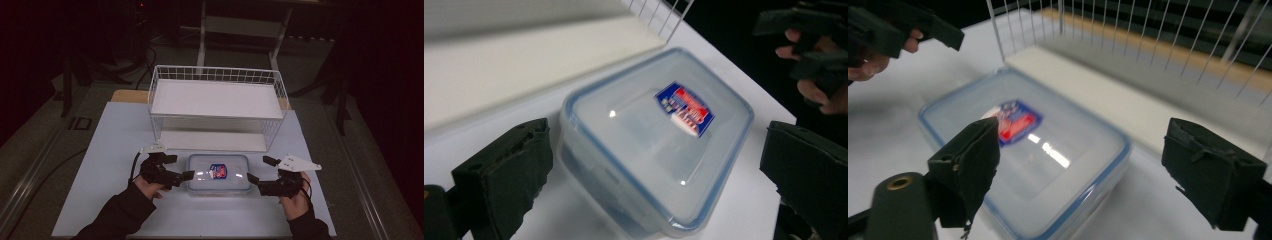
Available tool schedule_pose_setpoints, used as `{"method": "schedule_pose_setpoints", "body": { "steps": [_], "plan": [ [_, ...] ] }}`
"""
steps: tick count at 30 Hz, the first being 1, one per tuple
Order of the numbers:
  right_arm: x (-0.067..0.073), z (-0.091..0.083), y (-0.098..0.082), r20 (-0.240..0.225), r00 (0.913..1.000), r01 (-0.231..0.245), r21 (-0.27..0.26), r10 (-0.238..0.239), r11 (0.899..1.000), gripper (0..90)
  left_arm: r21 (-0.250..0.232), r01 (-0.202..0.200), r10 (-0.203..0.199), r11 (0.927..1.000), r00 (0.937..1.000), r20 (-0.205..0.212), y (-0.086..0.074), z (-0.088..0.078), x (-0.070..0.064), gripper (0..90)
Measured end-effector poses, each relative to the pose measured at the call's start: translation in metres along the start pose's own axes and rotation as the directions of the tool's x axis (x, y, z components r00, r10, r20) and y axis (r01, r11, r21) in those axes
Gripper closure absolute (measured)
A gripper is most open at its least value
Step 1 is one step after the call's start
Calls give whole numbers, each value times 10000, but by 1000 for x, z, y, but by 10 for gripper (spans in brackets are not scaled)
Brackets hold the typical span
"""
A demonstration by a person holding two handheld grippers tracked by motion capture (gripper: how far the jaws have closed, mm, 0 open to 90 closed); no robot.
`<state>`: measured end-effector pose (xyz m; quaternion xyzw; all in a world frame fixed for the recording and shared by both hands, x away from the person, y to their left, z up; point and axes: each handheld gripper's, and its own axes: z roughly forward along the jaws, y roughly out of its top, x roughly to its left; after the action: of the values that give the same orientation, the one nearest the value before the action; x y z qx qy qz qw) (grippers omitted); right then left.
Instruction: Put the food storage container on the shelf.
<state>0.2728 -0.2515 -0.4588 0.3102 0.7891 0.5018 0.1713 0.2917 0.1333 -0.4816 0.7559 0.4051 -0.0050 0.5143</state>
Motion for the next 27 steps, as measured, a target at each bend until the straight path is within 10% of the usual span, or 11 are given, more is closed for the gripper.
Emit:
{"method": "schedule_pose_setpoints", "body": {
  "steps": [3,7,12,13,17,18,23,25,27],
  "plan": [
    [0,7,-3,-196,9981,-576,447,585,9973,105,495,1263,-1283,9908,9909,403,-3,7,13,6],
    [0,11,-2,203,9963,-848,646,837,9943,104,1331,2737,-2804,9526,9593,342,-8,16,25,6],
    [-2,14,-4,24,9932,-1159,843,1162,9897,105,1653,3250,-3395,9312,9381,680,-11,20,33,12],
    [-4,15,-5,-76,9898,-1412,961,1425,9853,108,1742,3538,-3709,9189,9255,768,-13,23,37,30],
    [-7,16,-7,-278,9832,-1760,1145,1802,9777,132,1870,3687,-3885,9105,9178,816,-14,25,40,89],
    [-9,16,-7,-396,9795,-1912,1257,1975,9735,135,1972,4005,-4241,8948,9005,957,-16,29,44,150],
    [-11,17,-8,-570,9728,-2137,1517,2244,9650,140,2010,4360,-4628,8772,8794,1122,-18,31,49,273],
    [-12,17,-8,-567,9712,-2201,1563,2312,9629,145,2073,4607,-4944,8630,8547,1586,-19,33,53,335],
    [-14,17,-9,-597,9685,-2289,1675,2416,9589,148,2200,4701,-5080,8548,8446,1692,-21,33,56,410]
  ]
}}
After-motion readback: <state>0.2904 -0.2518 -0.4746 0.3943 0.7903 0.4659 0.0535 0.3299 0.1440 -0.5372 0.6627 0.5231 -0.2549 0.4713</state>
